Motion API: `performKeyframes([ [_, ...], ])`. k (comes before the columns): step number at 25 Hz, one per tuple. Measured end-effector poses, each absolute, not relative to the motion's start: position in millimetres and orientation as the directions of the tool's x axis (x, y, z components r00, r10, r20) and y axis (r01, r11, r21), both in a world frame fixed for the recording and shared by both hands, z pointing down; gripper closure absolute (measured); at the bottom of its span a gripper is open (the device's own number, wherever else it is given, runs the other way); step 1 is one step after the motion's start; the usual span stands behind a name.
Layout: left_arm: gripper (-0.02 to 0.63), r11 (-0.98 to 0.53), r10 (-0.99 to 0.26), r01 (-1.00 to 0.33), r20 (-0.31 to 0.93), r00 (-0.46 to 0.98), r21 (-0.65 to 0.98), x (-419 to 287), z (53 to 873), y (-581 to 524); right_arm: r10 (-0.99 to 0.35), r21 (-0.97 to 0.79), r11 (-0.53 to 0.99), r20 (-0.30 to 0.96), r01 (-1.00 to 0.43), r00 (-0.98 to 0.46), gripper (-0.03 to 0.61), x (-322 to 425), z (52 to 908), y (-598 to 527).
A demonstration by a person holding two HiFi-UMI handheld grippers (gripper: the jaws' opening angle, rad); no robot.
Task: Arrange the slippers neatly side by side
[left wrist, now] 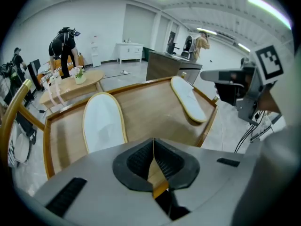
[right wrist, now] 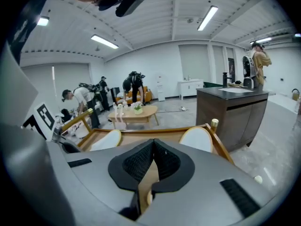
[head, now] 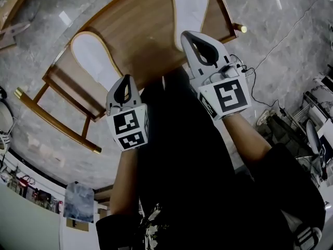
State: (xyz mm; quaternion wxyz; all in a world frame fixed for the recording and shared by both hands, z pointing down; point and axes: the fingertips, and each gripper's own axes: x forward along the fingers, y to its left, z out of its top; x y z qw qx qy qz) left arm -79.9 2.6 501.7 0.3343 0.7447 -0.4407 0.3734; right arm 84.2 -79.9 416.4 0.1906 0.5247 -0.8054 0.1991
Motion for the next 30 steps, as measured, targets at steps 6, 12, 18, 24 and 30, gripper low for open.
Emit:
performKeyframes([
  [6, 0.606, -0.485, -0.443, -0.865, 0.817, 0.369, 0.128, -66, 486, -16, -0.798, -0.065, 0.279, 0.539, -0.958, -0.269, 0.534, 122, 443, -97],
  [12, 0.606, -0.552, -0.437, -0.828, 0.809, 0.393, 0.104, -52, 485, -28, -0.809, -0.059, 0.211, 0.549, -0.976, -0.208, 0.497, 137, 457, -111],
  [18, 0.607, -0.577, -0.413, -0.808, 0.812, 0.412, 0.117, -40, 489, -38, -0.796, -0.033, 0.174, 0.583, -0.984, -0.160, 0.471, 153, 470, -119],
  [24, 0.606, -0.576, -0.395, -0.807, 0.820, 0.414, 0.131, -35, 494, -44, -0.781, -0.075, 0.152, 0.602, -0.986, -0.166, 0.471, 158, 482, -121],
  [30, 0.606, -0.567, -0.392, -0.811, 0.819, 0.419, 0.144, -27, 496, -46, -0.759, -0.158, 0.129, 0.620, -0.979, -0.200, 0.473, 159, 496, -123],
])
